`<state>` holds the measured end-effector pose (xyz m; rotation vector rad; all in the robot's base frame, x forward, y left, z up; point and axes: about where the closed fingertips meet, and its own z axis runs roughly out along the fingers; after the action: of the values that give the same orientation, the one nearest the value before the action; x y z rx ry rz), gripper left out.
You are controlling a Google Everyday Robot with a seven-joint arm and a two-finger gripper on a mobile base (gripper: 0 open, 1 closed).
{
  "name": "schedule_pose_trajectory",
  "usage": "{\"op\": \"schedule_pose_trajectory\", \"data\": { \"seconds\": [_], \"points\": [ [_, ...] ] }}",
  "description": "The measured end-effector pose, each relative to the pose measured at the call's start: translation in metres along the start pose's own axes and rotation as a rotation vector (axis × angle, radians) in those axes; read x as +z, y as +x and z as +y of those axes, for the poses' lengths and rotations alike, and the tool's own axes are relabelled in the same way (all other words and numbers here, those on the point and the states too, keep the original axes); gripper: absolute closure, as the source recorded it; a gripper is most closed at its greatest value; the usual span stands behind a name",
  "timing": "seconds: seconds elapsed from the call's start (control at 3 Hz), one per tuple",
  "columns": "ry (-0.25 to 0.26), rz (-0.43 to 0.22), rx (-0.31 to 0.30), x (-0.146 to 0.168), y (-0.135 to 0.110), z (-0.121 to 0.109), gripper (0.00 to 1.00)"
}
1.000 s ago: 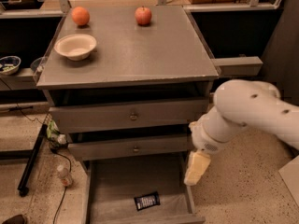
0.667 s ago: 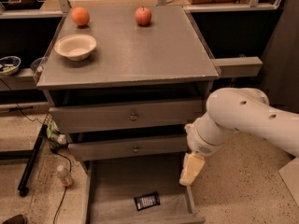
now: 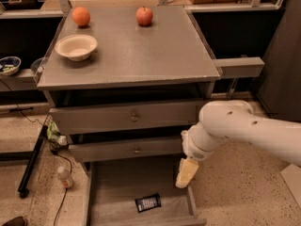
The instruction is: Pick rxbar chocolate from bottom drawer and place on counter
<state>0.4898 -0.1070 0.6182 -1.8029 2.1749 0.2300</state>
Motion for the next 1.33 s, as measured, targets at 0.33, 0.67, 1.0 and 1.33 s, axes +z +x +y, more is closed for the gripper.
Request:
{"op": "schedule_pose_trajectory", "data": {
  "seconds": [0.33, 0.67, 1.0, 1.33],
  "points": [
    [0.028, 0.021, 0.005, 0.024, -0.004, 0.001, 0.0],
    [0.033, 0.043, 0.005, 0.076, -0.01, -0.007, 0.0],
    [0.032, 0.044, 0.005, 0.079, -0.01, -0.007, 0.0],
    [0.023, 0.03, -0.001, 0.081, -0.01, -0.004, 0.0]
  ]
}}
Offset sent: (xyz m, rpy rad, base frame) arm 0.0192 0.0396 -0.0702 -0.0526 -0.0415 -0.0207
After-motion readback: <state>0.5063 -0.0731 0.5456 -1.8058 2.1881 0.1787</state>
